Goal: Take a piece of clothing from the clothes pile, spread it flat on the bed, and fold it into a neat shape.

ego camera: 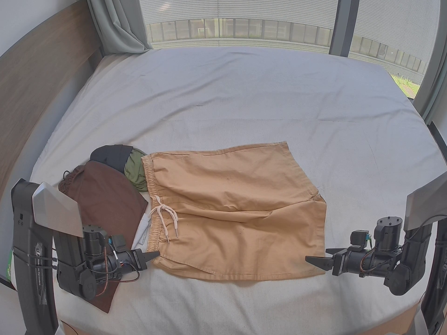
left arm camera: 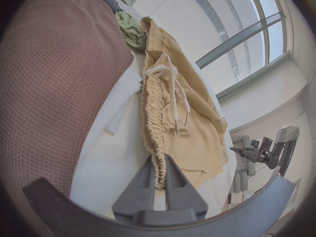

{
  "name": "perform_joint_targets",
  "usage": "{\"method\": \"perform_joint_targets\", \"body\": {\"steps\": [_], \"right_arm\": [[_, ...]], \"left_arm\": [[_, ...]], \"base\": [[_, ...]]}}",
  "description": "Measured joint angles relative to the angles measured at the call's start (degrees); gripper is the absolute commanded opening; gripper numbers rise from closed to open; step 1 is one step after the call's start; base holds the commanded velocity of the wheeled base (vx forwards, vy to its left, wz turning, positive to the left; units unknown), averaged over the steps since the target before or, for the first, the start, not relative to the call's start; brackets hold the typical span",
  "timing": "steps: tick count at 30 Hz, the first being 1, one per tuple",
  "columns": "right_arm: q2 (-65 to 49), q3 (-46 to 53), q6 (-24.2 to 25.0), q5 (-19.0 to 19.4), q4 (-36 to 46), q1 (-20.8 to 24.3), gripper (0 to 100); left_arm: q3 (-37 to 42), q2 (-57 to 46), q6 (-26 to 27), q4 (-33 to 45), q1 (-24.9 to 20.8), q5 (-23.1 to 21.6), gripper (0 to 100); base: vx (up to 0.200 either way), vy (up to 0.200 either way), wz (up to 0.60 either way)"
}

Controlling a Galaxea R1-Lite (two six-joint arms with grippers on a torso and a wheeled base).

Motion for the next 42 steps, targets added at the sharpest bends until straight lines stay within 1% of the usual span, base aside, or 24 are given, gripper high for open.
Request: {"method": "perform_joint_targets", "body": {"steps": [5,17,20,29,36,37,42], "right_arm": [[1.9,0.4,-0.3,-0.1,0.0,-1.4,100],[4.9,1.0,-0.4,-0.4,0.0,-2.0,100],[5.7,0.9,-0.3,-1.0,0.0,-1.8,100],[7.5,0.0,0.4,-1.0,-0.1,-0.7,100],[8.5,-0.8,2.8,-1.0,0.0,0.1,100],[8.5,-1.0,3.0,-1.0,0.0,0.1,0],[8.7,-1.5,3.1,-1.0,0.1,0.2,0]], "left_arm": [[0.2,0.0,0.1,0.0,-0.2,0.0,0],[0.7,-0.3,0.0,0.0,-0.3,0.3,0],[0.8,-0.5,-0.1,0.0,-0.3,0.3,0],[0.6,-0.5,0.0,0.0,-0.3,0.5,0],[0.6,-0.5,1.0,0.0,-0.2,0.5,0],[0.6,-0.5,1.1,0.0,-0.2,0.5,0],[0.7,-0.4,1.1,0.0,-0.2,0.5,0]], "base": [[0.0,0.0,0.0],[0.0,0.0,0.0],[0.0,0.0,0.0],[0.0,0.0,0.0],[0.0,0.0,0.0],[0.0,0.0,0.0],[0.0,0.0,0.0]]}}
